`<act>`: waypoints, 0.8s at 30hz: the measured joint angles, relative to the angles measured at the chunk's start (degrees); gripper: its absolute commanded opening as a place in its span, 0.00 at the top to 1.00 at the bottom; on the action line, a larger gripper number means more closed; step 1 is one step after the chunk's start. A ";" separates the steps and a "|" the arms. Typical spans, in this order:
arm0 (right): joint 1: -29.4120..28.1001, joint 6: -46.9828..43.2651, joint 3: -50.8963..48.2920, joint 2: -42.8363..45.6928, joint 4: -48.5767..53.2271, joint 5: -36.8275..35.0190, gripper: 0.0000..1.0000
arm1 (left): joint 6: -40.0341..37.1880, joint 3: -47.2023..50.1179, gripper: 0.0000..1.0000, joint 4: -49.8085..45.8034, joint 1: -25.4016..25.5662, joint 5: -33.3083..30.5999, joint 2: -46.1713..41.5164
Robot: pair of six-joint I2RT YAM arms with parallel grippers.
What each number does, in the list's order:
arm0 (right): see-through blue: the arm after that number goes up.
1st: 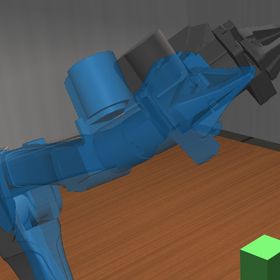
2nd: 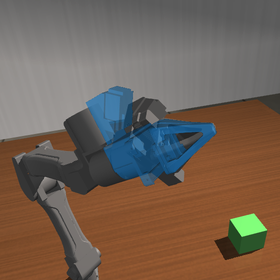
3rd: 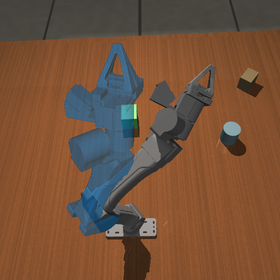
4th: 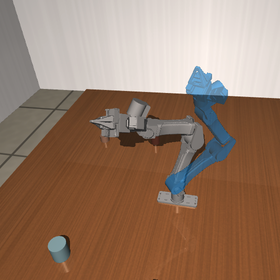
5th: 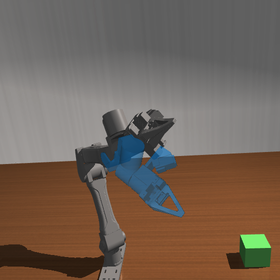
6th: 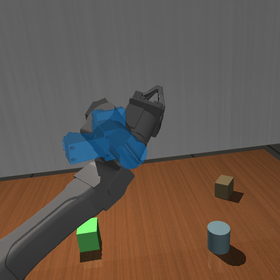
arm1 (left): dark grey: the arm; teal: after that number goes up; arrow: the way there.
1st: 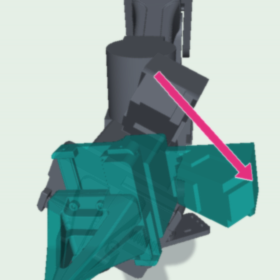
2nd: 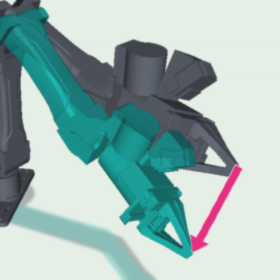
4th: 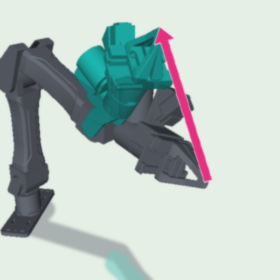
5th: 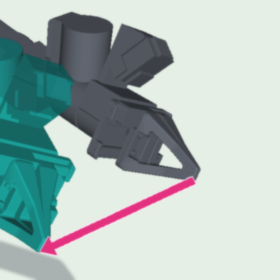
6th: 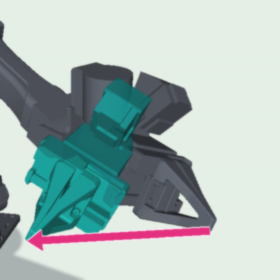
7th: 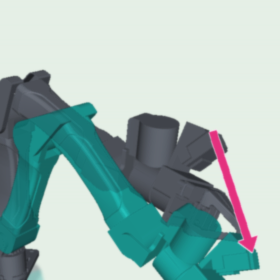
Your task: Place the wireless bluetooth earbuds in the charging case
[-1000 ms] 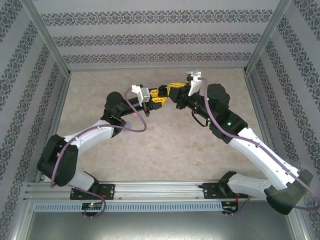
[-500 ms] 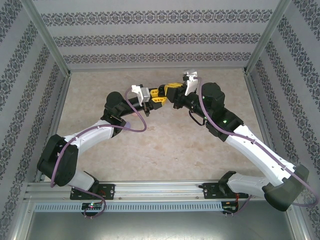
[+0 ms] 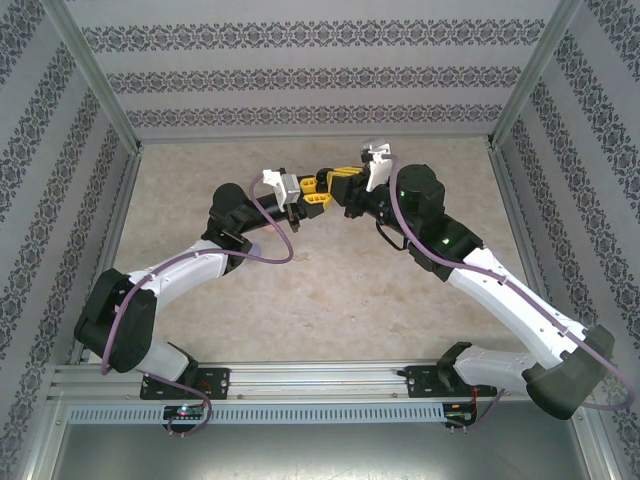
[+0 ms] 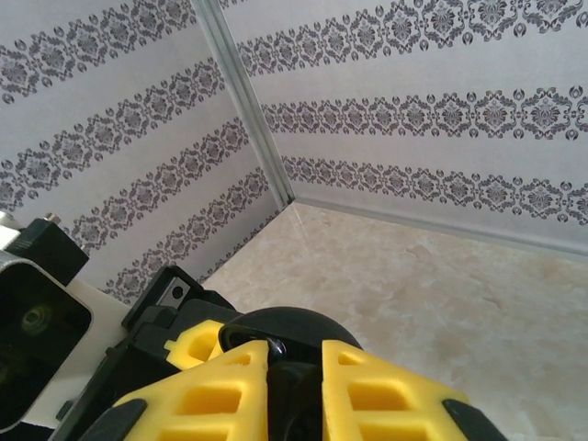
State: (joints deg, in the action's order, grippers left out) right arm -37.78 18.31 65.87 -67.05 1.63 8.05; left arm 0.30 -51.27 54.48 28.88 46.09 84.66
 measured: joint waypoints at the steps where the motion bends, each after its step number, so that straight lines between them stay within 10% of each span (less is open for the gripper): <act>1: 0.00 -0.20 0.02 -0.09 0.26 0.07 0.68 | 0.00 0.02 1.00 0.00 0.00 0.00 0.00; 9: 0.94 1.66 2.03 -0.11 1.53 0.20 0.29 | 0.15 0.00 1.00 0.15 0.20 -0.66 0.07; 24: 14.67 10.38 2.43 7.52 4.04 4.61 0.27 | 0.17 0.00 1.00 0.24 0.74 -0.61 0.11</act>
State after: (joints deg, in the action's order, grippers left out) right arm -23.11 28.69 68.29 -59.53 5.67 12.67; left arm 0.47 -51.27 54.72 29.63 45.47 84.77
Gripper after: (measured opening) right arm 0.732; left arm 0.196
